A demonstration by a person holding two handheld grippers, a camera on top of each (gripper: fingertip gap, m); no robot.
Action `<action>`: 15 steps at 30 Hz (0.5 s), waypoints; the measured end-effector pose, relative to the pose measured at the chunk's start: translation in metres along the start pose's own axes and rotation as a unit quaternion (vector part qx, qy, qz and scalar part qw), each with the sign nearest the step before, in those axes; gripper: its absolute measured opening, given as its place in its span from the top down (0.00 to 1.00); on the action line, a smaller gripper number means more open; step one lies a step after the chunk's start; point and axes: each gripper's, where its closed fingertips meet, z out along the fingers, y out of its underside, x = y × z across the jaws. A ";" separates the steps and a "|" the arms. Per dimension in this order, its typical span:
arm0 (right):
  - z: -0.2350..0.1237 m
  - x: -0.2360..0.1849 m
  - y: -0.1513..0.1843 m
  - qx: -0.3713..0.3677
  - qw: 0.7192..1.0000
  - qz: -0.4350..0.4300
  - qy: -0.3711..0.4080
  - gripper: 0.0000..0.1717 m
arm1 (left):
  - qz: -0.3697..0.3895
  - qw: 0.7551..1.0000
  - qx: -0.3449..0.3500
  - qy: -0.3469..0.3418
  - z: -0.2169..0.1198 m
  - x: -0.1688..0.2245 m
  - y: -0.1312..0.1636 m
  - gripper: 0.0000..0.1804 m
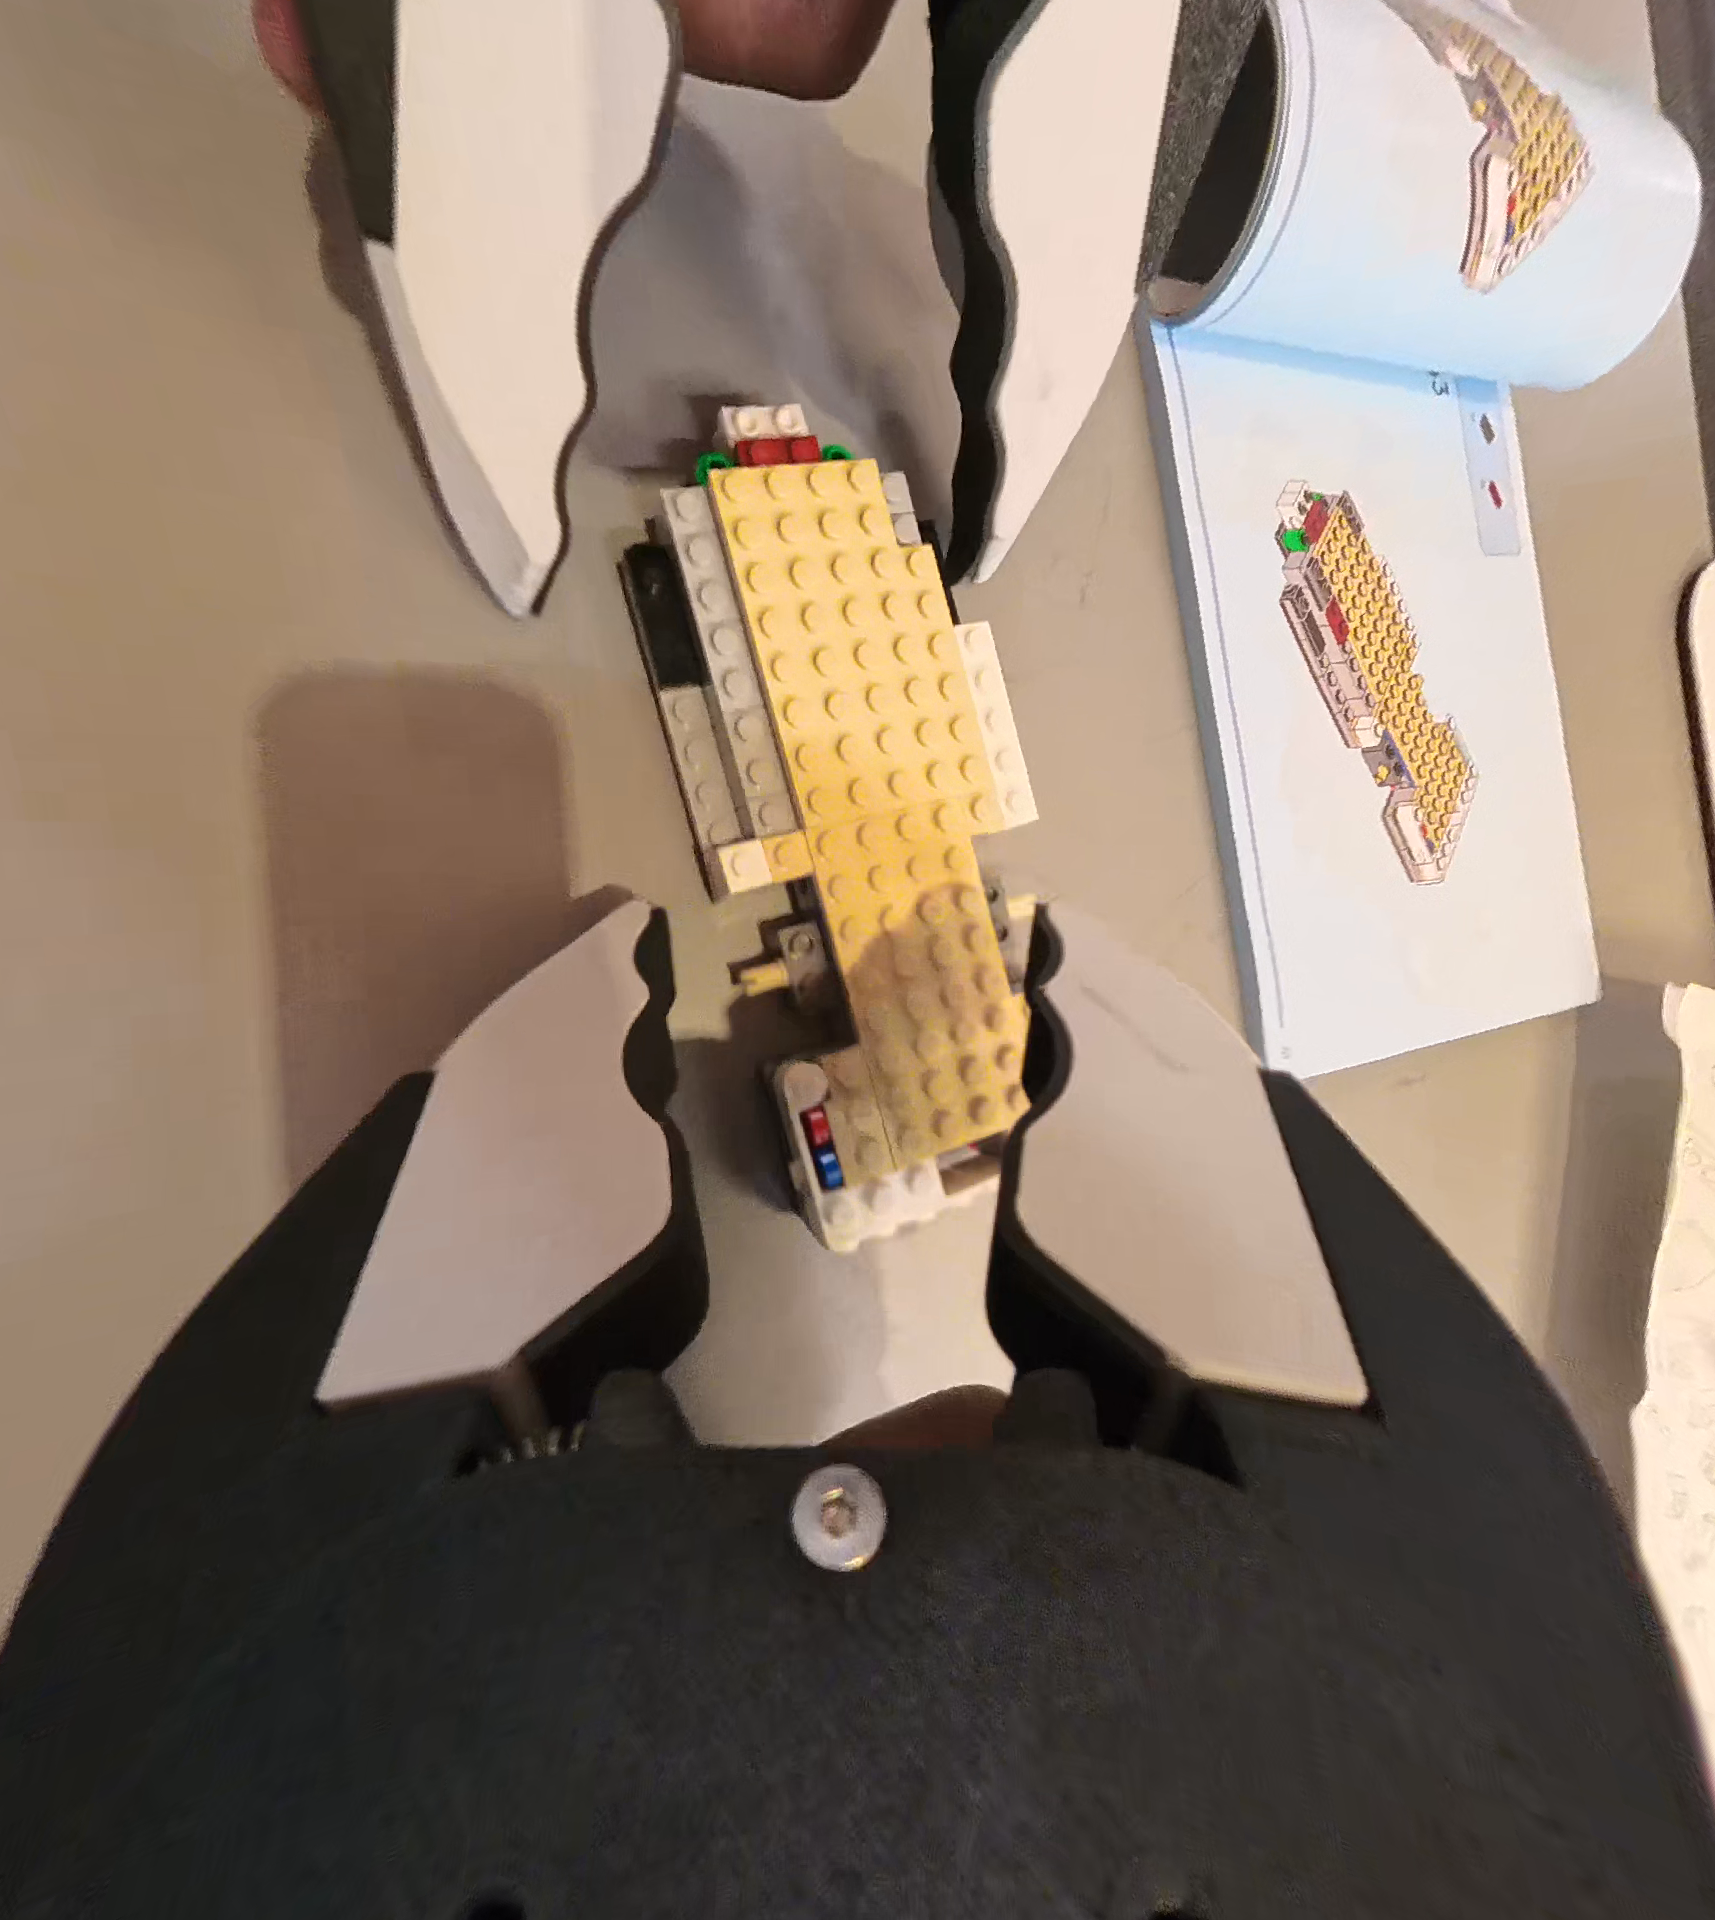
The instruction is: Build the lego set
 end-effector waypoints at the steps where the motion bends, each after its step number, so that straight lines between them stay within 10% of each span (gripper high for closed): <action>1: -0.002 0.001 0.001 0.007 1.000 -0.004 -0.009 0.60 | 0.004 1.000 0.002 0.000 -0.001 0.000 0.000 0.50; 15: 0.024 -0.001 -0.008 -0.007 0.982 -0.042 -0.182 0.49 | -0.014 0.999 0.041 0.018 -0.006 -0.004 -0.002 0.51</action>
